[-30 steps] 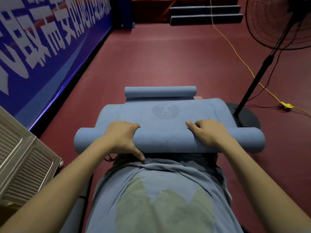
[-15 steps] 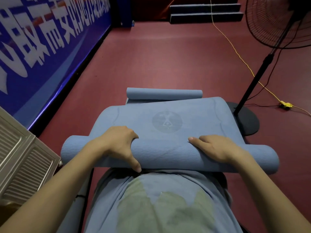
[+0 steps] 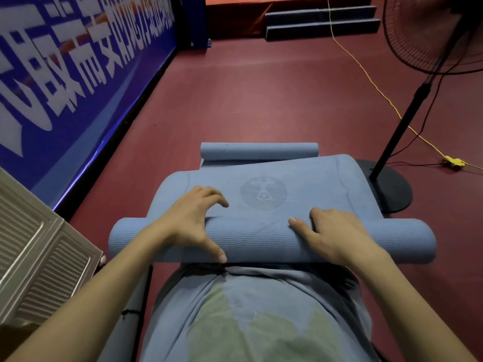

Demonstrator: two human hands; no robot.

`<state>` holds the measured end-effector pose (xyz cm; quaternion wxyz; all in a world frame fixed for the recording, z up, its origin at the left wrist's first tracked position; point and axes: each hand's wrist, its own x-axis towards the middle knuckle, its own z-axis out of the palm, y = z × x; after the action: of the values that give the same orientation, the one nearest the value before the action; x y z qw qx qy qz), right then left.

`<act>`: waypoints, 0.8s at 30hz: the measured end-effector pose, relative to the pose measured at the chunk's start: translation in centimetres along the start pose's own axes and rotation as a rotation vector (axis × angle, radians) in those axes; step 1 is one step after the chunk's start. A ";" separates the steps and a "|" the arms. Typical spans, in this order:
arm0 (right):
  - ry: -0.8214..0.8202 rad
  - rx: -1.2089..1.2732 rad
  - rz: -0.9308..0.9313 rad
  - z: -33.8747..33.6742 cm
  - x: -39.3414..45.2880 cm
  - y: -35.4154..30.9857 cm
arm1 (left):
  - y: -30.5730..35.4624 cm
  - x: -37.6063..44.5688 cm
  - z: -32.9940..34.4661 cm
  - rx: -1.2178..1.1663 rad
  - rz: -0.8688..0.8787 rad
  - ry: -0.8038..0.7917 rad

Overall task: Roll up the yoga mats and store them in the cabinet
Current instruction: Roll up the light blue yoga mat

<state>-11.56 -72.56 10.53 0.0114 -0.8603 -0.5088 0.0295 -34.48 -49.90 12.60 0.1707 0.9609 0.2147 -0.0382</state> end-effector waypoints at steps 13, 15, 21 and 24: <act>0.062 0.145 0.044 1.9 5.2 0.6 | 0.0 1.0 -0.1 0.027 -0.160 0.098; 0.104 0.181 0.064 2.1 5.4 0.6 | 0.3 0.5 0.3 0.086 -0.162 0.131; -0.003 0.162 0.072 1.8 6.1 0.8 | 2.7 -1.8 4.2 0.364 -0.102 0.334; -0.047 0.215 0.093 1.4 7.3 0.9 | 2.5 -1.3 5.5 0.469 -0.115 0.308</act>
<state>-7.39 -66.61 8.78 0.0905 -0.8759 -0.4623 0.1047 -34.58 -54.43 8.40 -0.0931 0.9548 0.2777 0.0498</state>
